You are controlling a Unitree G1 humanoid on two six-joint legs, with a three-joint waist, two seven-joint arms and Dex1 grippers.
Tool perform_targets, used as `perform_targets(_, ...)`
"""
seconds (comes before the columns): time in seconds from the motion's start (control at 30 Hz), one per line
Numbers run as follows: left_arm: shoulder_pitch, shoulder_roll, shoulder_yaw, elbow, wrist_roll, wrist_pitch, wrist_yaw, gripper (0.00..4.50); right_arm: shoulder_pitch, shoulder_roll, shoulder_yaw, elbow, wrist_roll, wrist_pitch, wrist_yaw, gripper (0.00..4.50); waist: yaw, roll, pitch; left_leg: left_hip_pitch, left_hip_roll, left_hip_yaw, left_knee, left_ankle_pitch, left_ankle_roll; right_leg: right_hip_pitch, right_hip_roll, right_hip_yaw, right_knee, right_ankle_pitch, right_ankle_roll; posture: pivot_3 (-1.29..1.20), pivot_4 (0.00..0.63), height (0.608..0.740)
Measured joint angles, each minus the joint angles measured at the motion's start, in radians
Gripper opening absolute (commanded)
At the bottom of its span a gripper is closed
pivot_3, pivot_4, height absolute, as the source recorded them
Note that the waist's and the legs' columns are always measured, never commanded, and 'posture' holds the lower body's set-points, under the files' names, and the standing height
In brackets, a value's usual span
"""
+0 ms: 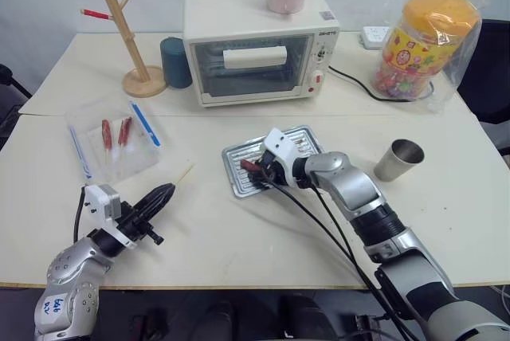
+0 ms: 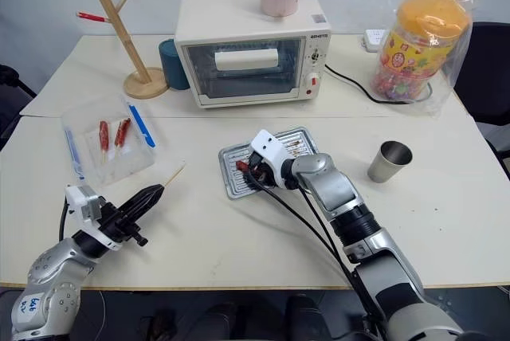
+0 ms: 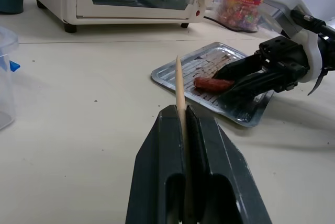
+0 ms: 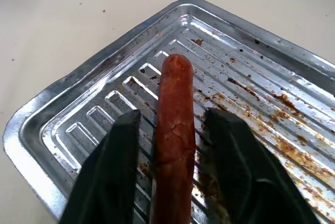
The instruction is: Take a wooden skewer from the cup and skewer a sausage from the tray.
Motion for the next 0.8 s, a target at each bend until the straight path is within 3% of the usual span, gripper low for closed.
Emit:
perform_targets(0.13, 0.0, 0.0, 0.0, 0.0, 0.0, -0.003, 0.0, 0.0, 0.0, 0.004, -0.003, 0.002, -0.007, -0.002, 0.005, 1.54, 0.0, 0.0, 0.0, 0.0, 0.0, 0.0, 0.0, 0.0, 0.0, 0.0, 0.0, 0.0, 0.0, 0.0, 0.0, 0.0, 0.15, 0.74)
perform_targets(0.2, 0.0, 0.0, 0.0, 0.0, 0.0, -0.004, 0.0, 0.0, 0.0, 0.007, -0.004, 0.002, -0.009, -0.003, 0.007, 1.03, 0.0, 0.0, 0.0, 0.0, 0.0, 0.0, 0.0, 0.0, 0.0, 0.0, 0.0, 0.0, 0.0, 0.0, 0.0, 0.0, 0.15, 0.74)
perform_targets(0.53, -0.002, 0.0, 0.0, 0.0, 0.0, -0.01, 0.0, 0.0, 0.0, 0.01, -0.006, 0.006, -0.016, -0.014, 0.016, 1.03, -0.003, 0.0, 0.0, 0.0, 0.0, 0.0, 0.0, 0.0, 0.0, 0.0, 0.0, 0.0, 0.0, 0.0, 0.0, 0.0, 0.15, 0.74)
perform_targets(0.8, -0.015, 0.013, 0.0, 0.006, 0.0, -0.015, -0.013, 0.0, 0.001, -0.046, -0.016, -0.039, 0.016, -0.02, 0.124, 1.03, -0.007, 0.0, 0.0, 0.0, 0.0, 0.0, 0.0, 0.0, 0.0, 0.0, 0.0, 0.0, 0.0, 0.0, 0.0, 0.0, 0.15, 0.74)
